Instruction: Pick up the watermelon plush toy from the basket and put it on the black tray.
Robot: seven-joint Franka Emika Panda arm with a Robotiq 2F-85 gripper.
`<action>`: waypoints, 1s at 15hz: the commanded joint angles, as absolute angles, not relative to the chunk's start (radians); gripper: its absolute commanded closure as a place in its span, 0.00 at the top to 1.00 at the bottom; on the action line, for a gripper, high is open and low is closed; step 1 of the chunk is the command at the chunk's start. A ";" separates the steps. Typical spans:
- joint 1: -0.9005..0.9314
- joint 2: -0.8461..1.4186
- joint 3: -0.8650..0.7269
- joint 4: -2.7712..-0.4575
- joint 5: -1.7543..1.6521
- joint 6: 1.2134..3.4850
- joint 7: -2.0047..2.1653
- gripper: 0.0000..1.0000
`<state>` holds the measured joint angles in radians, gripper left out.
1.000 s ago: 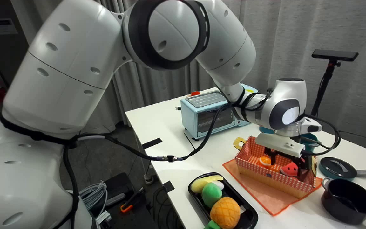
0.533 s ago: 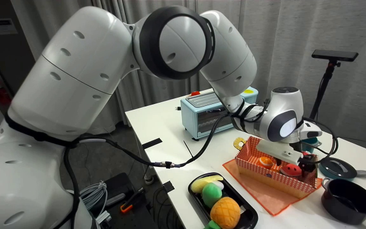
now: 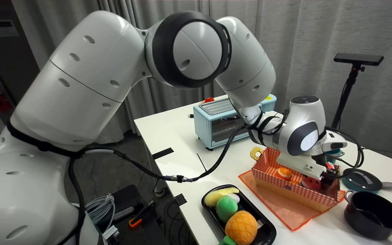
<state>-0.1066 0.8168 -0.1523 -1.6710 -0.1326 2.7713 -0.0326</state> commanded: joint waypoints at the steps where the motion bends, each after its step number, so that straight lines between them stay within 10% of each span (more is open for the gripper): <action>1: -0.092 0.802 -0.172 -1.670 -0.141 2.782 -0.022 0.22; 4: -0.095 0.765 -0.168 -1.672 -0.138 2.770 -0.025 0.02; 15: -0.156 0.412 -0.047 -1.816 -0.048 2.676 -0.112 0.03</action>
<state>-0.1254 0.5529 -0.0955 -1.7009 -0.0951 2.7099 -0.0516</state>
